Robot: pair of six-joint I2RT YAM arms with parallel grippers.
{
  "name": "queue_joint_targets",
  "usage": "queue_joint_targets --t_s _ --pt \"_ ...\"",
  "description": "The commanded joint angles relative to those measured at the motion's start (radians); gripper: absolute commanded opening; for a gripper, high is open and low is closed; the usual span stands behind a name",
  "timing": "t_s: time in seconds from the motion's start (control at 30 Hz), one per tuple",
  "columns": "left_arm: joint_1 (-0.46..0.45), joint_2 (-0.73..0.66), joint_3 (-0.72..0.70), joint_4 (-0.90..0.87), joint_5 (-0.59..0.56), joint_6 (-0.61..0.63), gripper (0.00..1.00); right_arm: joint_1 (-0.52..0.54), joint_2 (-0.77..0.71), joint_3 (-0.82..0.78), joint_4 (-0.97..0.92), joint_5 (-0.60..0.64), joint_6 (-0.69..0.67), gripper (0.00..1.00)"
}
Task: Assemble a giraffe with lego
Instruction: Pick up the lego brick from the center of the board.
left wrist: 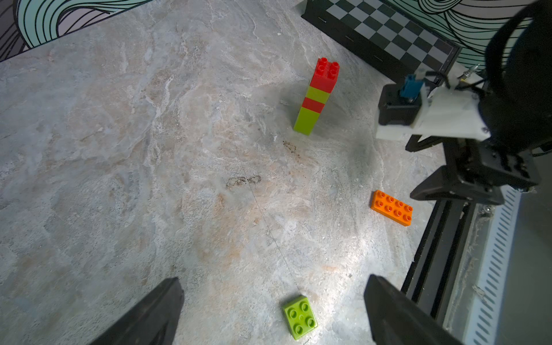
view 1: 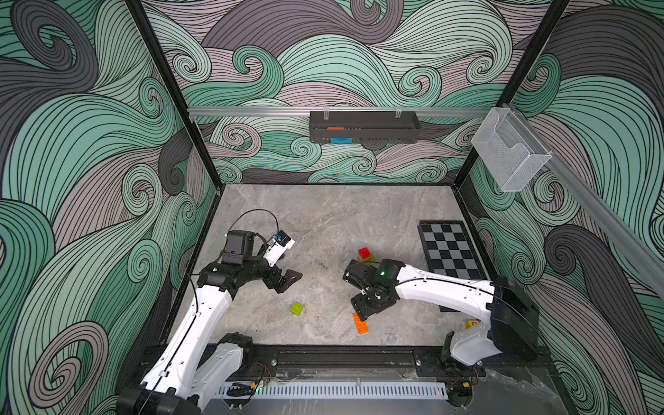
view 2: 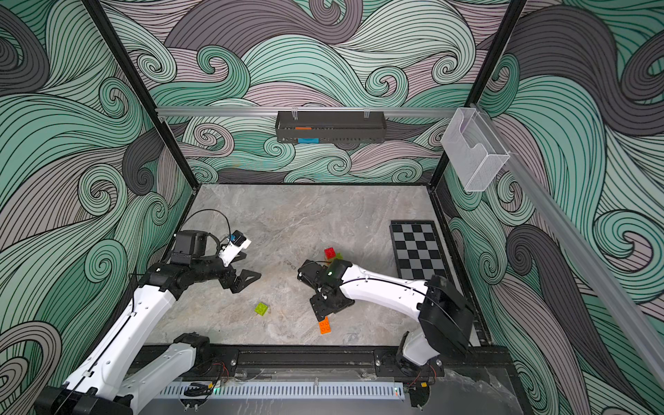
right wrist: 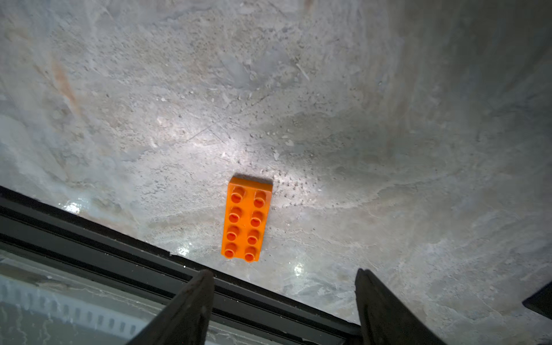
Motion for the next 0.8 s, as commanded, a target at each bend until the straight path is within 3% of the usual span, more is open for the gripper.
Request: queue_joint_targets --t_s 0.0,0.2,0.4,0.5,0.67,0.77 --pt "-0.007 0.0 0.001 0.006 0.01 0.0 0.99 0.03 0.05 0.012 0.055 -0.019 0.033 0.74" --pt "-0.005 0.004 0.004 0.004 0.005 0.002 0.99 0.051 0.111 -0.037 0.115 -0.075 0.016 0.74" --pt "-0.005 0.01 0.012 -0.001 0.009 0.001 0.99 0.059 0.175 -0.078 0.138 -0.121 -0.013 0.66" --pt "-0.005 0.01 0.002 0.009 -0.001 -0.005 0.99 0.074 0.187 -0.117 0.166 -0.129 -0.018 0.57" --pt "0.002 0.013 0.012 0.017 -0.016 -0.045 0.99 0.078 0.175 -0.152 0.179 -0.091 -0.051 0.29" --pt "0.002 0.012 0.003 0.051 -0.06 -0.109 0.99 0.079 0.157 -0.146 0.192 -0.077 -0.096 0.17"
